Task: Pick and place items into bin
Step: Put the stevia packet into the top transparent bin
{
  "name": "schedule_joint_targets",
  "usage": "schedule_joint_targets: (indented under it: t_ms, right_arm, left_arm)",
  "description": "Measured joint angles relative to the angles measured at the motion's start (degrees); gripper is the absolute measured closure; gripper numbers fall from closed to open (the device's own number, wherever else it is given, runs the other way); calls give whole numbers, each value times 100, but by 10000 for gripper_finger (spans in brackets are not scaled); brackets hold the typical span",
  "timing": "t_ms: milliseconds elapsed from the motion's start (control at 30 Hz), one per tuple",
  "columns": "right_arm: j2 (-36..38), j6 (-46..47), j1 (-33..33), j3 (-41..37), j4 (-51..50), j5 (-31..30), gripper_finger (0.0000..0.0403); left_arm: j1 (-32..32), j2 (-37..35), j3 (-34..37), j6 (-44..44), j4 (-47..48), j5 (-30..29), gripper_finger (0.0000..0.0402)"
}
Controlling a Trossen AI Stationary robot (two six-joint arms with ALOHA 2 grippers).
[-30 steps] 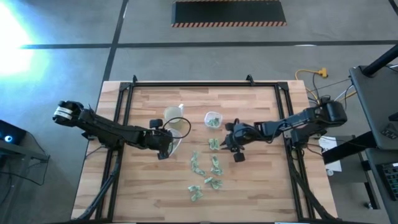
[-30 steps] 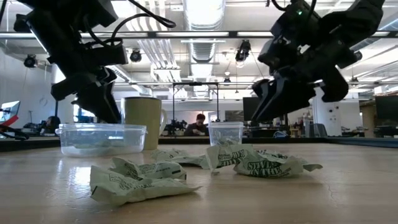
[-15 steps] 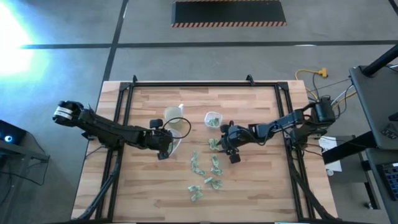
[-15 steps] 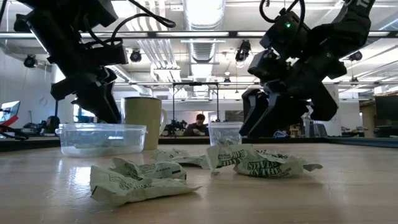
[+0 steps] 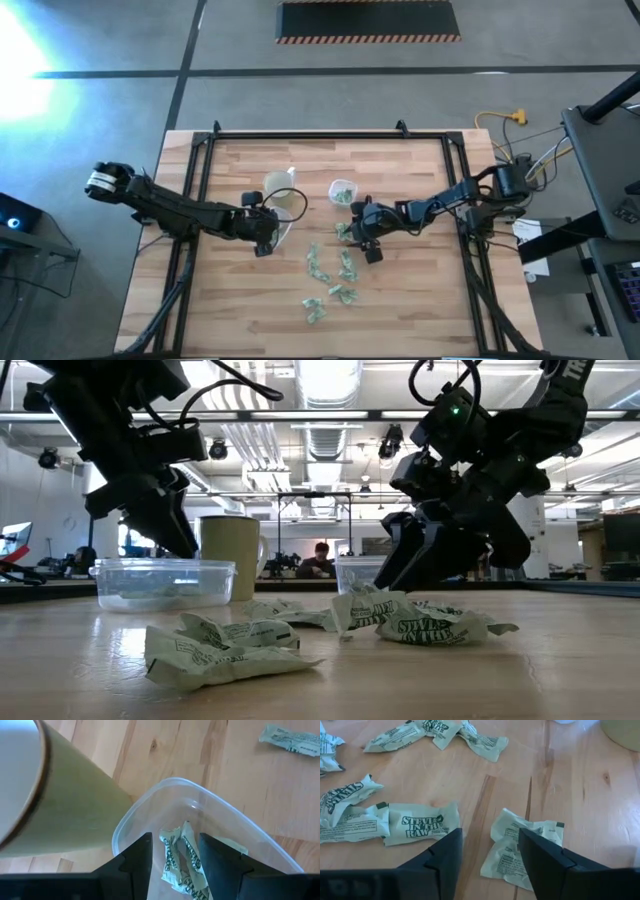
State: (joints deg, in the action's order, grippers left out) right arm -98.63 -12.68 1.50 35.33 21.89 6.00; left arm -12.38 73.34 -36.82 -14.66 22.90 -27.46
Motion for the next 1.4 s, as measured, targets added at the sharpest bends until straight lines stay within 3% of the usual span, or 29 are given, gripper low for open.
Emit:
schedule_joint_targets:
  t_ms: [267, 533, 1400]
  right_arm:
    - [19, 107, 0, 2, -23, -41, 213]
    - [15, 264, -1, 0, -63, -478, 213]
    - [13, 520, 0, -9, -155, -442, 213]
  left_arm:
    - [0, 1, 0, -3, -24, 0, 258]
    - [0, 2, 0, -11, -53, 20, 258]
    - [-2, 2, 2, -22, -186, 192, 258]
